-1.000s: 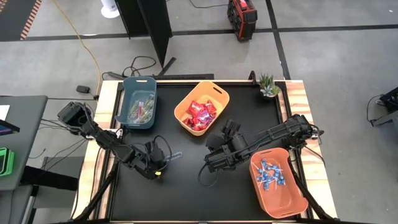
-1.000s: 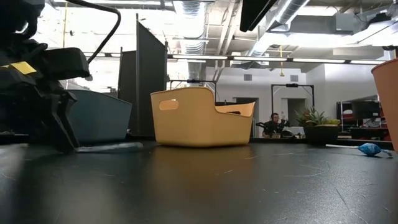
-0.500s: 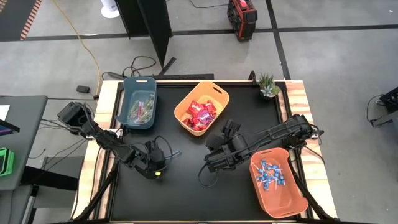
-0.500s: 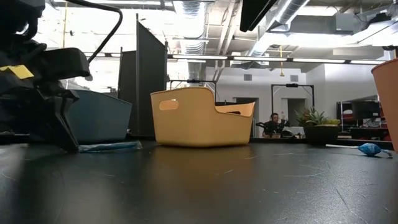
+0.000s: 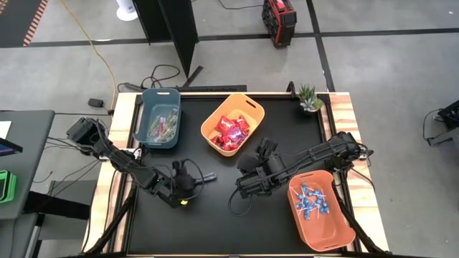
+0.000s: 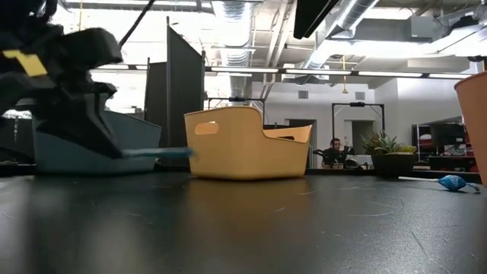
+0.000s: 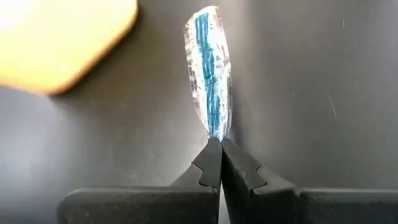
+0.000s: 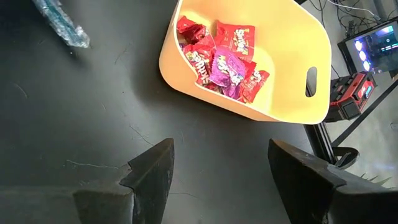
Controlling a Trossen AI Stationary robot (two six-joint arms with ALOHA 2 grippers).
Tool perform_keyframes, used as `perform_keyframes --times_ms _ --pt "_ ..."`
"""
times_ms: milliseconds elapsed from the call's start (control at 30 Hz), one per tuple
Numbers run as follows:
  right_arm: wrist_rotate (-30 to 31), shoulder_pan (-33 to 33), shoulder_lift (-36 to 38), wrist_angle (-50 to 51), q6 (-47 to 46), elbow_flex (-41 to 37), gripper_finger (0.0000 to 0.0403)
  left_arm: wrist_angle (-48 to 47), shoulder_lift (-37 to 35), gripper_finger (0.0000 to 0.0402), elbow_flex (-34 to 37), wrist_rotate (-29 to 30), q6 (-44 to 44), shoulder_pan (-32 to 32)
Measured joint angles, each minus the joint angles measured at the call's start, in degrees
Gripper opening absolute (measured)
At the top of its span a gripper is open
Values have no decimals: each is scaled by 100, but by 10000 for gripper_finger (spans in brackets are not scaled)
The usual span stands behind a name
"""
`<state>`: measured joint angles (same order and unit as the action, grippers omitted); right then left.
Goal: Sort candy
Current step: Put the blue gummy into the blue bin
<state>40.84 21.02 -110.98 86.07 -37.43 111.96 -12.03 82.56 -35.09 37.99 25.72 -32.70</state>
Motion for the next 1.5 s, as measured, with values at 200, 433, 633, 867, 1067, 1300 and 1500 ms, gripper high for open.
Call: perform_keyframes --times_ms 200,433,633,867,1067,1300,1500 --pt "0 0 0 1 8 0 276 -7 -264 0 -290 583 -657 -72" --pt "114 -2 0 -1 45 0 276 198 -1146 0 -516 766 -1637 -70" --pt "163 -1 0 -1 59 0 276 676 -2279 0 -519 751 -2649 -70" --pt "192 -2 0 -3 46 0 276 655 -3791 0 -238 796 -2824 15" --pt "195 -2 0 -27 42 0 276 557 -5144 0 470 1842 -2032 133" --pt "244 -2 0 -46 49 0 276 -346 -6253 0 1039 3405 -848 280" --pt "260 -11 0 -131 194 0 276 -1614 -6398 0 1099 3874 380 661"
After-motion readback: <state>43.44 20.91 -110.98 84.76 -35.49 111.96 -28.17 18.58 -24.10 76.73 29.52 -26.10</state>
